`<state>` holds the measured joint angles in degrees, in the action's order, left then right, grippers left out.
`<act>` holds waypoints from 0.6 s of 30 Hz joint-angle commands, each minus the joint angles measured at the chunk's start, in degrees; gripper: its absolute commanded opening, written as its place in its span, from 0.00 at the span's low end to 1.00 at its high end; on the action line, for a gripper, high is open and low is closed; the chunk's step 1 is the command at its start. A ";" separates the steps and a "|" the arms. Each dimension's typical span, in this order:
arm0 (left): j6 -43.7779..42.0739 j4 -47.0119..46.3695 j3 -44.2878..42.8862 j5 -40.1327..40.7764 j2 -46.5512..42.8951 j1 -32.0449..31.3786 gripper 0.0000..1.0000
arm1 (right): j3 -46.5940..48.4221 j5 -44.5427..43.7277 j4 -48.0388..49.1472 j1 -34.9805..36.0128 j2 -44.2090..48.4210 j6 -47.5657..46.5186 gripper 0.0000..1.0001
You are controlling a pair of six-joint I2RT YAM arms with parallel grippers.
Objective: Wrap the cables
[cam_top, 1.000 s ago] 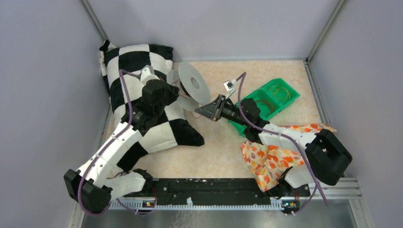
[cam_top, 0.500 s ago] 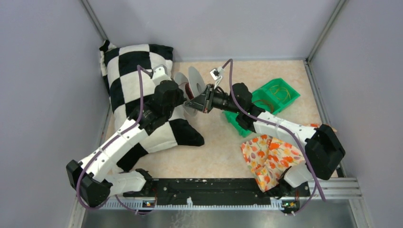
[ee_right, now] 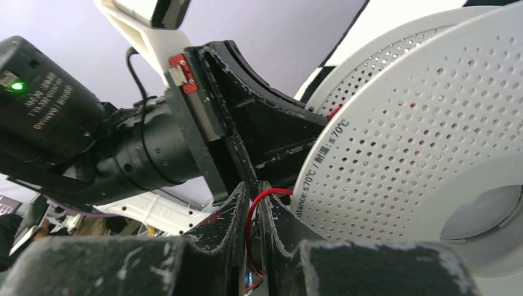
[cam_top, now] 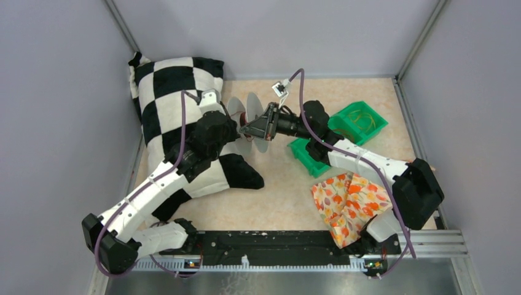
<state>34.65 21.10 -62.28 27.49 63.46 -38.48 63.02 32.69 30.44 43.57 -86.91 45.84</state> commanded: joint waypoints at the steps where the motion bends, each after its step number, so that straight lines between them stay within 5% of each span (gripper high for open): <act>1: -2.98 -3.77 0.67 -0.47 -2.67 -0.02 0.00 | 2.16 1.82 8.75 -0.26 0.65 1.95 0.11; 6: -5.67 -4.20 0.41 -2.02 -2.91 -0.04 0.00 | 2.50 2.06 9.10 -0.29 0.32 2.24 0.11; 11: -10.58 -7.99 1.47 -7.44 -3.94 -0.04 0.00 | 2.75 2.93 9.18 -0.29 0.09 2.69 0.00; 18: -27.25 -14.05 3.84 -15.82 -7.75 -0.03 0.00 | 4.96 8.56 5.28 -0.30 0.56 0.89 0.00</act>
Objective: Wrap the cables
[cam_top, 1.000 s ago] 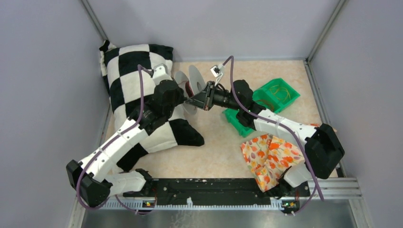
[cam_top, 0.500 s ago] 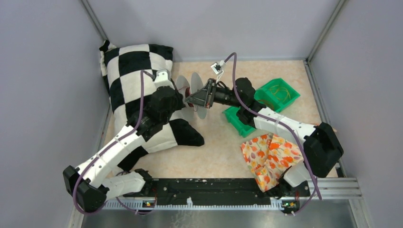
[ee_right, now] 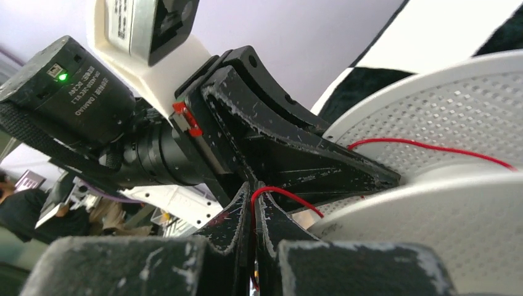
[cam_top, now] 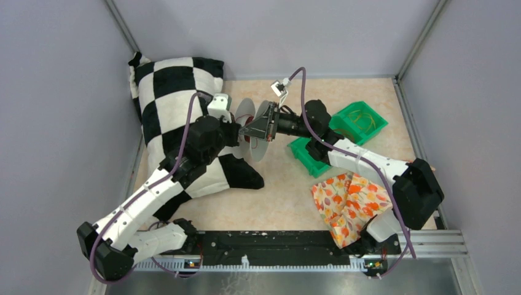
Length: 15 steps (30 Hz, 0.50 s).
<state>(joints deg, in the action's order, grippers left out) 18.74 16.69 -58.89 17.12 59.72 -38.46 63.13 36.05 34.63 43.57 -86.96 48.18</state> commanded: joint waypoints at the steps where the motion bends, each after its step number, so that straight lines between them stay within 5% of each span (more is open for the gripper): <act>1: -13.94 -9.97 0.56 -6.54 -4.70 -0.05 0.00 | 5.71 8.22 -1.03 -0.40 0.47 -2.64 0.00; 15: -33.28 10.28 -9.11 -31.64 -4.77 0.12 0.00 | 10.58 29.95 -20.38 -1.88 4.72 -14.06 0.00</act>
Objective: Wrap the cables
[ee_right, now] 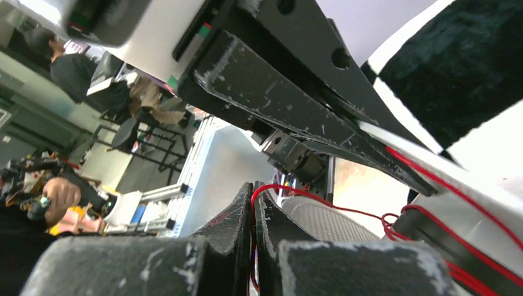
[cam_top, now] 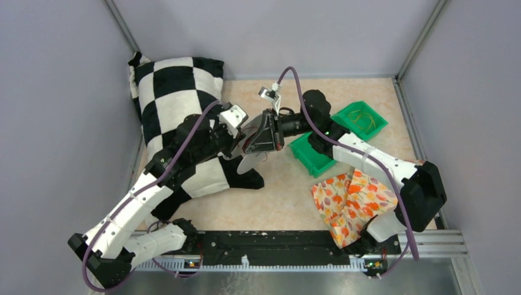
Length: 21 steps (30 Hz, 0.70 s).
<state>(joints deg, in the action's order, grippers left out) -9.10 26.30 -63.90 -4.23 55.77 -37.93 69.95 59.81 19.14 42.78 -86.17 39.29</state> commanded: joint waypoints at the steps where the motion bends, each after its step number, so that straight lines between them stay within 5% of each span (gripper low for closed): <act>1: -6.44 1.24 -4.06 -11.55 -1.05 -0.40 0.00 | 3.85 6.86 -5.63 -1.12 4.80 -5.76 0.00; 10: -14.48 4.37 -3.39 -20.25 -1.24 -0.42 0.00 | 8.68 10.47 -21.90 -1.87 7.07 -16.81 0.00; 21: -19.29 11.63 -6.46 -23.16 -0.31 -0.38 0.00 | 6.05 14.79 -17.39 -2.54 7.33 -12.90 0.03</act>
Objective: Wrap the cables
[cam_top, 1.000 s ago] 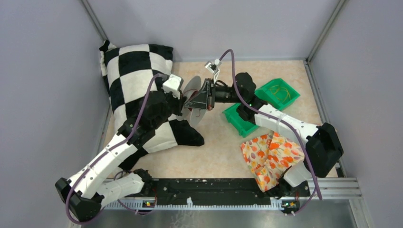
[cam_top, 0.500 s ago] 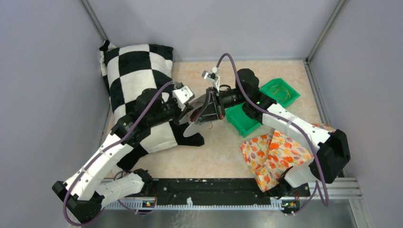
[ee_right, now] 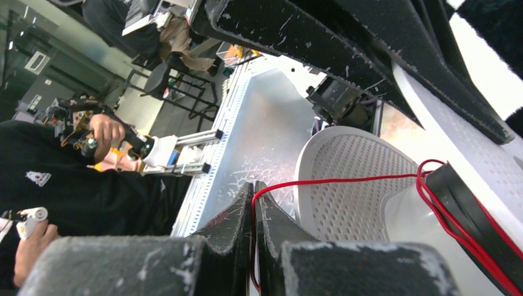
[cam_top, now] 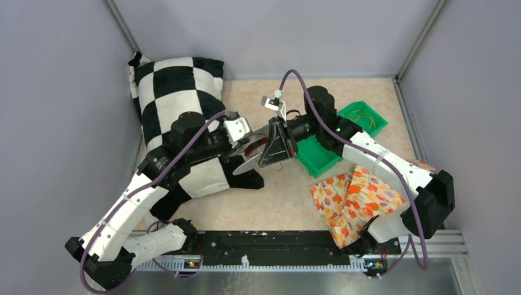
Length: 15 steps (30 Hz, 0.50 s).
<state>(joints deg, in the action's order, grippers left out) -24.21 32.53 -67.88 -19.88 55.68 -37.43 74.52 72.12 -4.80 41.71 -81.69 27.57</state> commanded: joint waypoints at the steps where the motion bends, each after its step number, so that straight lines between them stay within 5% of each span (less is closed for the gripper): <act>1: -4.18 5.36 -2.52 -7.34 -0.49 -0.89 0.00 | 0.80 2.62 7.40 -1.46 2.94 -0.79 0.05; 5: -3.89 4.71 -2.12 -7.29 -1.35 -0.93 0.00 | -1.74 2.55 11.90 -1.46 3.24 2.37 0.13; 15: -4.23 6.20 -1.55 -9.47 -2.22 -0.95 0.00 | -3.87 0.64 13.16 -2.33 4.46 2.70 0.07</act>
<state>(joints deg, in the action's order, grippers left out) -26.52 35.75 -68.69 -20.82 55.18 -37.39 70.61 74.28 2.15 41.32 -80.29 31.31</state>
